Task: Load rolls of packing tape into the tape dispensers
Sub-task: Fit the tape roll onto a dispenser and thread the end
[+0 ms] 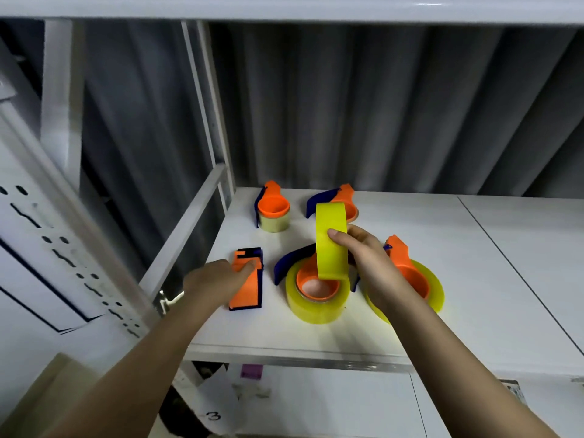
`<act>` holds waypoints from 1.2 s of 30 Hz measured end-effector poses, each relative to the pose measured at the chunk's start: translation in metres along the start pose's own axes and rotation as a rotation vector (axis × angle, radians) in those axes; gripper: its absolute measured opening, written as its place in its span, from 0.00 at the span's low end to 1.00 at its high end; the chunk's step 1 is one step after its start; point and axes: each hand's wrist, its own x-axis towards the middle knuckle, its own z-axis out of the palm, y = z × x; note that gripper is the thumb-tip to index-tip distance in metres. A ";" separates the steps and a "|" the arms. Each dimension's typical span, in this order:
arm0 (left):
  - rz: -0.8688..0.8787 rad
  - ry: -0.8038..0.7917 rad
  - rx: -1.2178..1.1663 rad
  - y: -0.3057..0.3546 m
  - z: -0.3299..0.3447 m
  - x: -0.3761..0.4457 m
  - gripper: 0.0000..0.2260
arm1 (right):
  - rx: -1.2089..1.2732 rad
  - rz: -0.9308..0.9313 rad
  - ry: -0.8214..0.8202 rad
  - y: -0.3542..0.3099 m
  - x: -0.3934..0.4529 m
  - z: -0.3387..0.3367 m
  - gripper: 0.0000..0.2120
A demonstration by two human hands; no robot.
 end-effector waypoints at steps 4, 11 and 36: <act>-0.080 -0.167 -0.679 0.002 0.001 -0.002 0.15 | -0.008 0.011 -0.008 0.001 0.002 0.001 0.06; -0.078 -0.145 -1.246 0.006 0.002 -0.024 0.10 | -0.045 -0.054 -0.048 -0.001 -0.002 0.003 0.11; 0.516 0.129 -1.408 0.081 -0.020 -0.069 0.13 | 0.265 -0.116 -0.184 -0.003 -0.013 0.012 0.19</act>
